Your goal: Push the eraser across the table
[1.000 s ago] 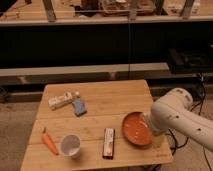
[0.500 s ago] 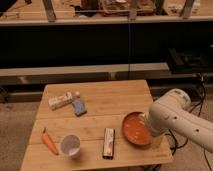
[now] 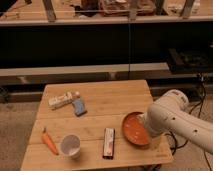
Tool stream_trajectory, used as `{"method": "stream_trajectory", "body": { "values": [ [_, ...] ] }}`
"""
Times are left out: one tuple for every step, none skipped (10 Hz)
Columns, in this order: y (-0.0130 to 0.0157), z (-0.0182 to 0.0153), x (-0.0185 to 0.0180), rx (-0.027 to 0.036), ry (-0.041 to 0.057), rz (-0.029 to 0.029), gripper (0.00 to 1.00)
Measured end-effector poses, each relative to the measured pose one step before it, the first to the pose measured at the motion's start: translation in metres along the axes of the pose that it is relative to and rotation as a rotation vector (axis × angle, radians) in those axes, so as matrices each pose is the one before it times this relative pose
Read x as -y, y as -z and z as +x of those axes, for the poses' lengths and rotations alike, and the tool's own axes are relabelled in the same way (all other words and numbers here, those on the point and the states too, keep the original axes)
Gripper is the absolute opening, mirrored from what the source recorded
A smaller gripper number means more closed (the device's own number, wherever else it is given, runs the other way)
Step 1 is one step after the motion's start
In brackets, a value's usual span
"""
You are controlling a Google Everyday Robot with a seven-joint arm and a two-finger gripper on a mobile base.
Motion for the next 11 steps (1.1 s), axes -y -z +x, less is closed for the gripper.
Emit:
{"method": "stream_trajectory", "body": {
  "values": [
    [-0.00034, -0.00112, 0.00015, 0.00167, 0.00265, 0.00021, 0.8],
    [-0.00077, -0.00172, -0.00005, 0.00225, 0.00545, 0.00031, 0.8],
    [-0.00029, -0.00082, -0.00033, 0.00078, 0.00297, 0.00001, 0.8],
    [-0.00036, -0.00085, -0.00026, 0.00107, 0.00262, 0.00002, 0.8],
    [-0.00023, -0.00064, -0.00002, 0.00071, 0.00214, 0.00006, 0.8],
    [-0.00025, -0.00063, -0.00018, 0.00091, 0.00231, 0.00095, 0.8],
    [-0.00074, -0.0014, -0.00023, 0.00232, 0.00362, 0.00004, 0.8],
    [-0.00063, -0.00125, 0.0003, 0.00192, 0.00414, 0.00096, 0.8],
    [-0.00036, -0.00066, -0.00013, 0.00135, 0.00253, 0.00042, 0.8],
    [-0.00044, -0.00116, 0.0002, 0.00181, 0.00367, 0.00072, 0.8],
    [-0.00042, -0.00057, -0.00017, 0.00105, 0.00227, 0.0, 0.8]
  ]
}}
